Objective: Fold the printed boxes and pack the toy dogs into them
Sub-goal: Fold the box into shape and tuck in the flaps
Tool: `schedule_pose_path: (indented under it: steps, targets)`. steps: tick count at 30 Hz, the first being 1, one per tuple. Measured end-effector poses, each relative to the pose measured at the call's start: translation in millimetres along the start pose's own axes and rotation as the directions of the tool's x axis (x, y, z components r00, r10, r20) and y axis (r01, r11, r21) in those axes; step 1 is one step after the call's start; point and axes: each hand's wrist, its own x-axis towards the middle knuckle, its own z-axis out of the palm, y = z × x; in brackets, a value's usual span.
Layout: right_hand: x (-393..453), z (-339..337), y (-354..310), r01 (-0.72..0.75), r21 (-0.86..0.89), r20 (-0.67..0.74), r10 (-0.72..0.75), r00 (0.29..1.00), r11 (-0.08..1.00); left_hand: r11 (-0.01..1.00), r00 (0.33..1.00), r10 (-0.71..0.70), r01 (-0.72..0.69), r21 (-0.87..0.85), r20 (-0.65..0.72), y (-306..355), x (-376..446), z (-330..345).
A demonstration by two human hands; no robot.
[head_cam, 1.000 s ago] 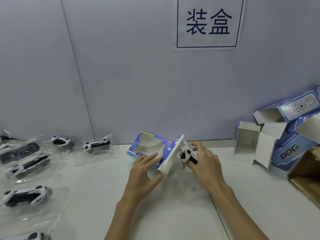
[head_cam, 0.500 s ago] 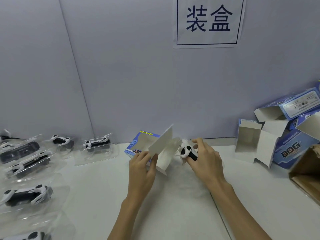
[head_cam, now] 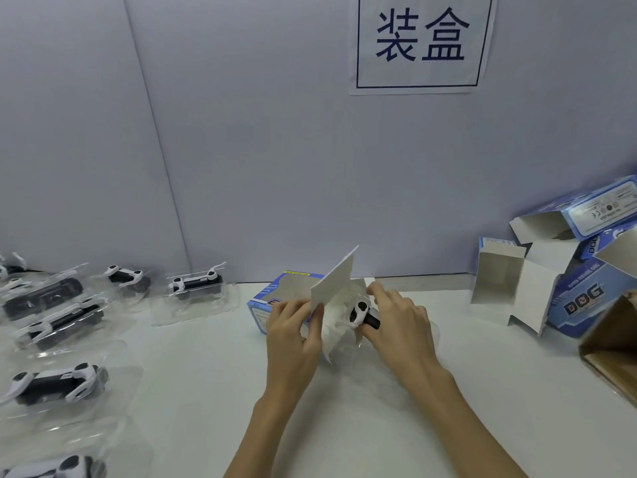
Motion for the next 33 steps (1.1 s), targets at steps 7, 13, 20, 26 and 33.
schedule_pose_path:
  steps: [7,13,20,26,33]
  targets:
    - [-1.4,2.3,5.8,-0.144,0.262,0.230,0.083,0.970,0.954,0.962,0.951,0.235,-0.257,0.092,0.201,7.1,-15.2,19.3]
    - [9.1,-13.5,39.1,-0.182,0.652,0.080,0.172,0.982,0.736,0.993,0.988,0.085,-0.095,0.073,0.130,-4.1,-11.4,15.0]
    - [2.3,-7.7,44.1,-0.446,0.763,0.548,-0.101,0.830,0.469,0.952,0.959,-0.256,0.272,-0.139,0.118,-2.4,-2.6,0.8]
    - [-3.8,-3.9,69.1,-0.346,0.775,0.582,-0.382,0.718,0.529,0.872,0.915,-0.360,0.399,-0.284,0.183,-10.3,3.7,-9.9]
    - [-1.2,31.6,48.5,-0.181,0.811,0.238,-0.032,0.971,0.556,0.899,0.908,-0.193,0.315,-0.303,0.372,6.1,-8.3,1.6]
